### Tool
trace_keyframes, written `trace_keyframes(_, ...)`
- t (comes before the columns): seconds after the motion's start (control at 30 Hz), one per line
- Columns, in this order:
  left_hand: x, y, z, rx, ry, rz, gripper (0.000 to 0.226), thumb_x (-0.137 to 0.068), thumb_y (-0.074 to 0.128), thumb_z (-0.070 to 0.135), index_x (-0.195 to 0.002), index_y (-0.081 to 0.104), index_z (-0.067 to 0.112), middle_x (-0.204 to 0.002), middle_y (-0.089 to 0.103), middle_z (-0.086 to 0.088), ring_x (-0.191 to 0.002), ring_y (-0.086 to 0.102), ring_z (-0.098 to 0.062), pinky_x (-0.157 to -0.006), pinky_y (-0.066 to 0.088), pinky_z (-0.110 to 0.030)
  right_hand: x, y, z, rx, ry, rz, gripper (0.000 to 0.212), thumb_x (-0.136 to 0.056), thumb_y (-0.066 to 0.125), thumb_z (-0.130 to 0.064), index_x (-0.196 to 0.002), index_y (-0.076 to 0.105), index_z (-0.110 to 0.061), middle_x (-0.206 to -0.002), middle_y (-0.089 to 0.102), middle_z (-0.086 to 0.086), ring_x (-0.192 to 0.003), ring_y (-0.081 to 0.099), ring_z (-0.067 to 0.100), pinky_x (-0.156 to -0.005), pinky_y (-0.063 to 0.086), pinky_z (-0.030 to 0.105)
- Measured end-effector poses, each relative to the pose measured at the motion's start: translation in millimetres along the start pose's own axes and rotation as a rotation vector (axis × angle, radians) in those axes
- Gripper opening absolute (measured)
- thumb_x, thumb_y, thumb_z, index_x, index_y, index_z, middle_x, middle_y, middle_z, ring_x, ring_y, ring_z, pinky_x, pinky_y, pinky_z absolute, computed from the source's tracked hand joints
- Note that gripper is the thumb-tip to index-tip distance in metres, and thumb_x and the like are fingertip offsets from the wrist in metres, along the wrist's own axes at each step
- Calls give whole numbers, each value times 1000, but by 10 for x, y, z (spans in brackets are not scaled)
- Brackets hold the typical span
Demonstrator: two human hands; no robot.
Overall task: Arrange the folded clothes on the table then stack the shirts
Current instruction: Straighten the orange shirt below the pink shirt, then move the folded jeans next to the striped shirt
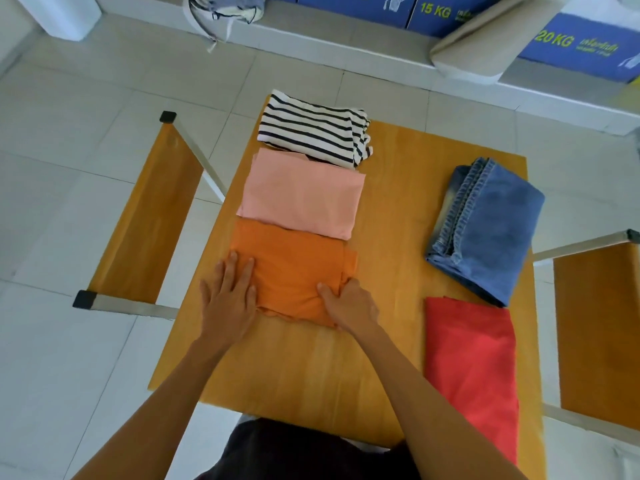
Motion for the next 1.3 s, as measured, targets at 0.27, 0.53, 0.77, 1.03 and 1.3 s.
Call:
trace_keyframes(0.27,-43,-94,306,65,-115,34,65,-95,36,34,-153,13,15,-162,9,-13,-150,1,-32,-116,-4,-57,18,-15,42,-36,31,31,73,-77,50,-78,-119,52,-19,-113,66,4,-103,65,28,-79,50,38)
trace_keyframes(0.53,-348,-186,1266,207,200,35,71,-95,43,25,-154,5,14,-163,7,-6,-150,-2,-20,-121,-1,-44,-104,-284,300,-255,-69,19,26,-91,56,-48,-85,61,-22,-81,70,-3,-77,66,17,-72,54,36)
trace_keyframes(0.77,-619,-173,2153,304,390,-128,58,-95,45,16,-149,24,11,-159,23,-9,-149,12,-23,-120,13,-47,-180,-878,954,-883,268,368,59,-83,58,-63,-111,59,-10,-90,72,5,-77,73,18,-68,62,42)
trace_keyframes(1.03,-991,-62,2732,356,270,-295,55,-93,46,22,-146,30,23,-140,49,-10,-90,64,-26,-85,54,-44,-958,-1384,1102,-1418,597,585,98,-78,74,-44,-144,15,-3,-131,52,20,-111,60,39,-91,54,55)
trace_keyframes(1.3,-1492,-140,2948,375,145,-239,58,-92,47,21,-147,29,24,-137,52,-15,-116,58,-34,-96,50,-46,-1252,-1877,1313,-963,273,574,69,-81,73,-20,-136,34,-6,-130,57,13,-111,60,32,-84,52,38)
Point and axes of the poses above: each hand's wrist, its own x-axis away from the middle knuckle, its own y-axis out of the palm, z = x × y, the point moved 3 cm from there along -x, towards the middle knuckle
